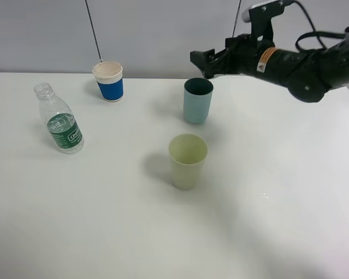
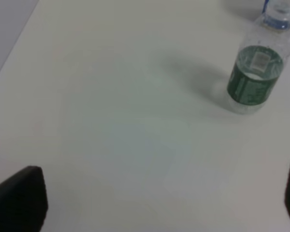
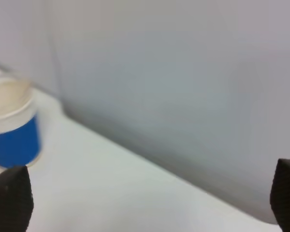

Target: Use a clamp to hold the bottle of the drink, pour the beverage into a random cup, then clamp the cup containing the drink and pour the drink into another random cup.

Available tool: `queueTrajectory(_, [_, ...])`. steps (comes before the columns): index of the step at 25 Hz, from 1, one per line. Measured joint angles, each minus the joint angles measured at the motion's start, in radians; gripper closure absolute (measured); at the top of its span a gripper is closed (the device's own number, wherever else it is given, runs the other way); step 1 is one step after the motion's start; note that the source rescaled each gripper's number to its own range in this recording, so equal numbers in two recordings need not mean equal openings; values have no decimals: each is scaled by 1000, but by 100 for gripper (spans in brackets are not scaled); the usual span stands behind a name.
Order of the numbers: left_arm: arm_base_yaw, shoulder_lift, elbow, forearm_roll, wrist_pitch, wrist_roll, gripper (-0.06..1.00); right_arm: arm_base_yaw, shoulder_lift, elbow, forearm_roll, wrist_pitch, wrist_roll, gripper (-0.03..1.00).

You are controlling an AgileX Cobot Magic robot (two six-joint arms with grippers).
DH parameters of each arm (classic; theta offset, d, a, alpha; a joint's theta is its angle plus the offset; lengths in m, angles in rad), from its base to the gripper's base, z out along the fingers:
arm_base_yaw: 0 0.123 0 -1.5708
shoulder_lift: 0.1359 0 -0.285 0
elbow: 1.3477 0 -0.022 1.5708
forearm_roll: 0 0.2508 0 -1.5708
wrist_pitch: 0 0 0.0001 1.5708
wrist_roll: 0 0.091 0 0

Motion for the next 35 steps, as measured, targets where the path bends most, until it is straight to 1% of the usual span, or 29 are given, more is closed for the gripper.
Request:
queueTrajectory(4, [0,0,0,0,0,0,-6,-3,-147,-2,35,245,5,-3])
queueTrajectory(6, [0,0,0,0,0,0,-6,-15,-213,-2,59,323,4,-3])
queueTrajectory(9, [0,0,0,0,0,0,-6,-52,-302,-2,106,414,-1,-3])
queueTrajectory(12, [0,0,0,0,0,0,-6,-100,-397,-2,153,525,-55,-3])
queueTrajectory(16, [0,0,0,0,0,0,-6,-186,-520,-2,208,626,-127,-3])
queueTrajectory(22, [0,0,0,0,0,0,-6,-319,-708,-2,248,784,-155,-3])
queueTrajectory(27, [0,0,0,-1,0,0,-6,-401,-883,-2,294,909,-201,-3])
queueTrajectory(30, [0,0,0,-1,0,0,-6,-419,-990,-2,301,1002,-234,-3])
queueTrajectory(35, [0,0,0,-1,0,0,-6,-419,-1187,-2,328,1165,-239,-3])
